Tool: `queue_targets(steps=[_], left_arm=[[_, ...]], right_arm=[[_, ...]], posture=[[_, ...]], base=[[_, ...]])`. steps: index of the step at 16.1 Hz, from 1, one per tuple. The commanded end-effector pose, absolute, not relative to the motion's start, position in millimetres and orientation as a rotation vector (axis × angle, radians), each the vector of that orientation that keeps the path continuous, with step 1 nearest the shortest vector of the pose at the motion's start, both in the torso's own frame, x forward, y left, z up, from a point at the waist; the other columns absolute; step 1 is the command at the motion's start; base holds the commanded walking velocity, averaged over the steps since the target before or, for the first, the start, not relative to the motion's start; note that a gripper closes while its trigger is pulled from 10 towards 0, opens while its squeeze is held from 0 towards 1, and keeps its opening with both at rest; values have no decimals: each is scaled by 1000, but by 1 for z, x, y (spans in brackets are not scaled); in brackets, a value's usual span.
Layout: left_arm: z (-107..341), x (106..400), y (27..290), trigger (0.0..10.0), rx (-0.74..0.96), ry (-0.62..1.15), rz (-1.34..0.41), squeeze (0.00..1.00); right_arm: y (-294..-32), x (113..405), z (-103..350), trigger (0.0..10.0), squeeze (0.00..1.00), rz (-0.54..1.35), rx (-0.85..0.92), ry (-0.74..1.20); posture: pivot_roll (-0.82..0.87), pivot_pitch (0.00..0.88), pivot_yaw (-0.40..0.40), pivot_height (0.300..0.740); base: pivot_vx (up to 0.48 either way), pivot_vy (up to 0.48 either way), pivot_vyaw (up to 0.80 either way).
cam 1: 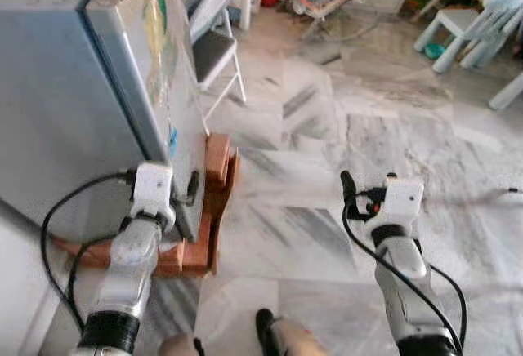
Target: Restocking fridge
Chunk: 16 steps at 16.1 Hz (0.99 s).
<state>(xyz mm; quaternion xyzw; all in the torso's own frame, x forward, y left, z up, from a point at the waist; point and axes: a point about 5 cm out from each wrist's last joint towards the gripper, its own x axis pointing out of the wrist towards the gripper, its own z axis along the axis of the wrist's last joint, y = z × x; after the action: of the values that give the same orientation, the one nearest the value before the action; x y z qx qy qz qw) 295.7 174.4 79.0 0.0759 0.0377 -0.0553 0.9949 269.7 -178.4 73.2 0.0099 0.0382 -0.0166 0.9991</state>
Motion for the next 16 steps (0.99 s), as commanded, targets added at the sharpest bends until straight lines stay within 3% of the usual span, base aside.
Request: queue_targets(steps=[1, 8, 16], left_arm=[[78, 299, 180, 10000, 145, 83, -82, 0], [88, 323, 169, 10000, 114, 46, -102, 0], [93, 333, 142, 10000, 74, 32, -219, 0]], right_arm=[[-176, 269, 78, 10000, 0, -8, -3, 67], [-169, 267, 79, 10000, 0, 33, -32, 85], [-185, 255, 54, 10000, 0, -15, -80, 207]], posture=[[64, 129, -74, 740], [27, 147, -94, 740], [21, 143, -85, 740]], base=[[0, 0, 0], [0, 0, 0], [0, 0, 0]])
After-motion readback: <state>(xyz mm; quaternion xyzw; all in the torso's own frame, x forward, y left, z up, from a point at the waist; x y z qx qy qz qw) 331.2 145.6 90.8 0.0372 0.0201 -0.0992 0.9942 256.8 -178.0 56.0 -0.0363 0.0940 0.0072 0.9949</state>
